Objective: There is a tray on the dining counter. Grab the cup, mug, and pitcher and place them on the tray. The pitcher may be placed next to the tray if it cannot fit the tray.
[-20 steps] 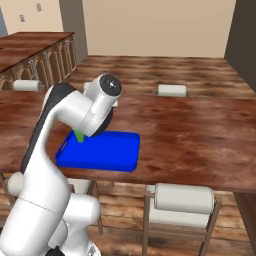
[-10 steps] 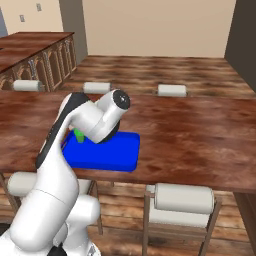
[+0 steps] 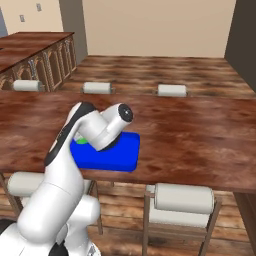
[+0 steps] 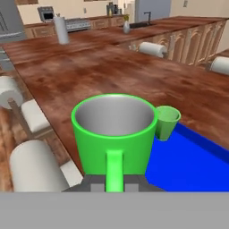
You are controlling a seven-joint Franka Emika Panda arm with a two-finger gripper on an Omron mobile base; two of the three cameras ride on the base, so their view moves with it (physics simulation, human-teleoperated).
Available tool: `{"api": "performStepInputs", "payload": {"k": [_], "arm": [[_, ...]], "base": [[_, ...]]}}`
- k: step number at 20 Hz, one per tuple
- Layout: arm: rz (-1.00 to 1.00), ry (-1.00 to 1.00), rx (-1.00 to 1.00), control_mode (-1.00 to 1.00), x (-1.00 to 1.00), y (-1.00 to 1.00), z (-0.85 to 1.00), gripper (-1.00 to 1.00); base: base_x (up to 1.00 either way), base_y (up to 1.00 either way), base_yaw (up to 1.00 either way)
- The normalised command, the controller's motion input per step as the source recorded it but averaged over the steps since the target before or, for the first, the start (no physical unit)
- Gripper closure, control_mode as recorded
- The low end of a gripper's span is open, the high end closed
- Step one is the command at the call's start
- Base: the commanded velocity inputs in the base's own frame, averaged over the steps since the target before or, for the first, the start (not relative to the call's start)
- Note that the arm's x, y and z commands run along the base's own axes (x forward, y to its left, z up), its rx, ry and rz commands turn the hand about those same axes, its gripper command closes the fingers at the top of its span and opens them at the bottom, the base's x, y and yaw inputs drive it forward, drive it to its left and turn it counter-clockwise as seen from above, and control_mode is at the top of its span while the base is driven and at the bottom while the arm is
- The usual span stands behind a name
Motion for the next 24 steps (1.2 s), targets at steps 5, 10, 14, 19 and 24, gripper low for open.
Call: {"api": "performStepInputs", "payload": {"k": [5, 10, 14, 19, 24], "arm": [[0.05, -0.04, 0.00, -1.00, 0.29, 0.06, -0.28, 1.00], [0.03, 0.00, 0.00, -1.00, 0.44, 0.19, -0.29, 1.00], [0.03, 0.00, 0.00, -1.00, 0.37, 0.23, -0.38, 1.00], [0.04, 0.00, 0.00, -1.00, 0.26, 0.27, -0.47, 1.00], [0.04, 0.00, 0.00, -1.00, 0.28, 0.29, -0.48, 1.00]], "base": [[0.00, 0.00, 0.00], [0.00, 0.00, 0.00], [0.00, 0.00, 0.00], [0.00, 0.00, 0.00], [0.00, 0.00, 0.00]]}}
